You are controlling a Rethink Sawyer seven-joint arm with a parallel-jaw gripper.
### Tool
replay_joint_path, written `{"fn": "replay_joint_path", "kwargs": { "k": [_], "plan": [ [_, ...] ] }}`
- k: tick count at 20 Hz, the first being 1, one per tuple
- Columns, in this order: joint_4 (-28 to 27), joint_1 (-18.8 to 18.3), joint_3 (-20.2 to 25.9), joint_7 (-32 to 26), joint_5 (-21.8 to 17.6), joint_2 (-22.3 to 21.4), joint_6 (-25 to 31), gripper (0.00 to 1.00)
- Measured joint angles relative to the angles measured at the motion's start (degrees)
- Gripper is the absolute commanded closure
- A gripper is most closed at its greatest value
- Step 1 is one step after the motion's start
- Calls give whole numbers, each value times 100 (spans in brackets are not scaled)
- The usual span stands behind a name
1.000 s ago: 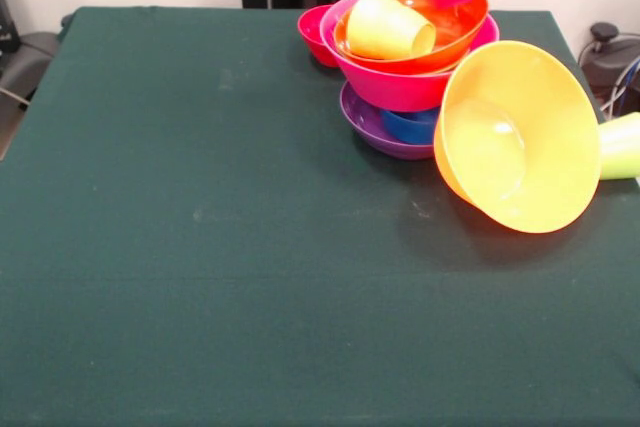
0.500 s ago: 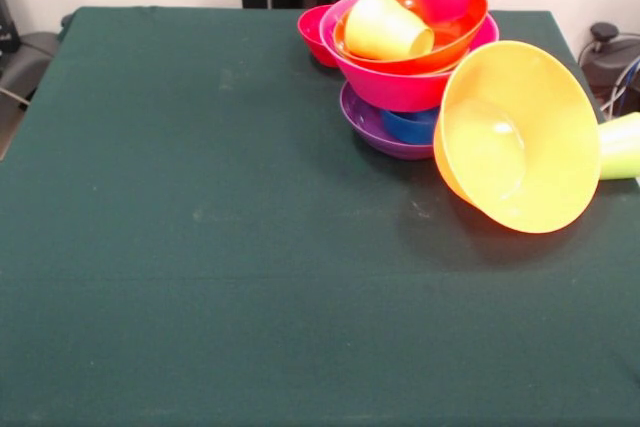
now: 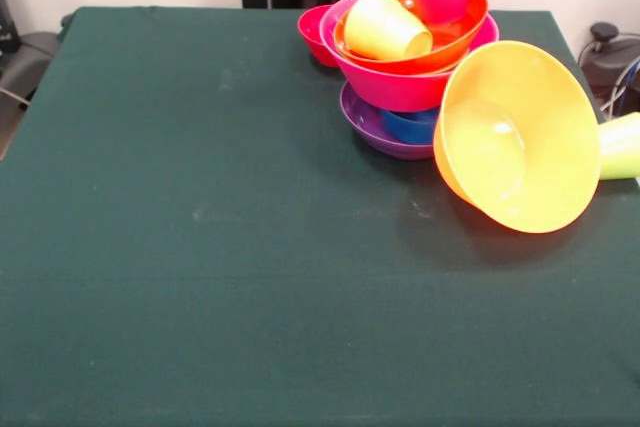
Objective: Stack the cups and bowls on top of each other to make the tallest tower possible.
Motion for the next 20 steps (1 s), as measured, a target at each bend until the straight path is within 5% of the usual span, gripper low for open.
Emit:
{"fn": "replay_joint_path", "kwargs": {
  "k": [3, 4, 20],
  "plan": [
    [7, 22, -9, 2, 0, -1, 0, 100],
    [9, 44, -16, 2, 0, -1, -1, 0],
    [17, 307, -207, 2, 0, -1, 0, 0]
  ]
}}
